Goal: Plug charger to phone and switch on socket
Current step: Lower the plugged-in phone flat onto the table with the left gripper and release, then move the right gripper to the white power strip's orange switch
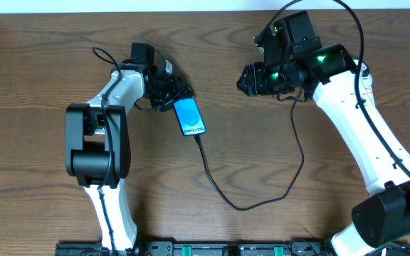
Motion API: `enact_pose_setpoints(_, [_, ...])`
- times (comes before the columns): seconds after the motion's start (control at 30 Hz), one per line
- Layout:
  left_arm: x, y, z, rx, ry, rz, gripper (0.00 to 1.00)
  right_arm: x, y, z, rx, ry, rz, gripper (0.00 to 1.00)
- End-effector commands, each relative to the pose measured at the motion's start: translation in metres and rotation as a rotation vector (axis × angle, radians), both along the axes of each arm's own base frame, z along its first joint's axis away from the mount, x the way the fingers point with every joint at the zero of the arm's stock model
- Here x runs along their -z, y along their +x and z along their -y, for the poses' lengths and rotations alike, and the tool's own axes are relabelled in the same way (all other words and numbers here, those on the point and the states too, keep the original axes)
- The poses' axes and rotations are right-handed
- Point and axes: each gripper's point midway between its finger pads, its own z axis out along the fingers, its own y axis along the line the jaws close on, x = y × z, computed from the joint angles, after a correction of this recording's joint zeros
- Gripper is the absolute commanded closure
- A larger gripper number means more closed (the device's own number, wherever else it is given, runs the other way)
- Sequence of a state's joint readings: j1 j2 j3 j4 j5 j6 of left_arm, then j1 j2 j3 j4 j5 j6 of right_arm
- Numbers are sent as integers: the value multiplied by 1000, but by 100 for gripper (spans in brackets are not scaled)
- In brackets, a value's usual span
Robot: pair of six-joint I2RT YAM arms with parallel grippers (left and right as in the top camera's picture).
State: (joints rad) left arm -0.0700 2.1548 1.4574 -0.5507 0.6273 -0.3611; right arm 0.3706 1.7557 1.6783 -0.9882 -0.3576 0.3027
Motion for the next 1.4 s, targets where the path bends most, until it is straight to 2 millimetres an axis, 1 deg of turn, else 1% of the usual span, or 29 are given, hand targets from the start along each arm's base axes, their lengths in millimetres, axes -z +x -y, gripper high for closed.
enact_pose_setpoints(0.0, [72,-35,-47,-37,266,-161,43,-10,-1,4,-1,-6,31,46])
enact_pose_setpoints(0.13, [73,-36,-52,-39,296,-168,39,-9,-2,5,1,-12,25,46])
enact_pose_setpoints(0.43, [71,-38,-59,-40,336,-176,39,-8,-2,6,2,-16,21,46])
enact_pose_setpoints(0.5, [66,-36,-63,-27,366,-156,39,-8,-3,6,2,-17,18,46])
enact_pose_setpoints(0.57, [56,-32,-68,-19,395,-125,39,-8,-4,6,-6,-21,19,46])
enact_pose_setpoints(0.6, [42,-26,-72,-31,418,-88,39,-7,-4,6,-11,-24,20,46])
enact_pose_setpoints(0.63, [33,-23,-73,-36,423,-64,39,-7,-4,6,-11,-24,20,46])
enact_pose_setpoints(0.73, [-2,-12,-73,-52,416,21,39,-8,-3,6,-10,-24,23,46])
enact_pose_setpoints(0.83, [-44,-6,-71,-70,404,117,39,-7,-2,9,-2,-37,28,46])
enact_pose_setpoints(0.9, [-77,-4,-71,-85,397,189,39,-6,-1,10,1,-46,32,46])
enact_pose_setpoints(0.93, [-110,-6,-71,-99,391,258,38,-7,0,12,6,-46,33,46])
enact_pose_setpoints(1.03, [-159,-12,-72,-120,380,371,39,-7,4,20,28,-45,34,46])
enact_pose_setpoints(1.1, [-190,-17,-72,-136,372,447,38,-7,9,30,53,-45,33,48])
enact_pose_setpoints(1.13, [-204,-20,-72,-143,368,481,36,-7,11,36,67,-45,32,49])
enact_pose_setpoints(1.2, [-229,-27,-73,-157,361,546,31,-7,16,47,95,-46,31,56])
enact_pose_setpoints(1.23, [-243,-32,-73,-164,357,581,29,-7,20,57,121,-47,30,62])
enact_pose_setpoints(1.33, [-268,-42,-74,-177,349,644,29,-8,29,81,169,-50,36,78])
enact_pose_setpoints(1.37, [-272,-43,-74,-179,347,654,28,-8,31,87,185,-50,36,81])
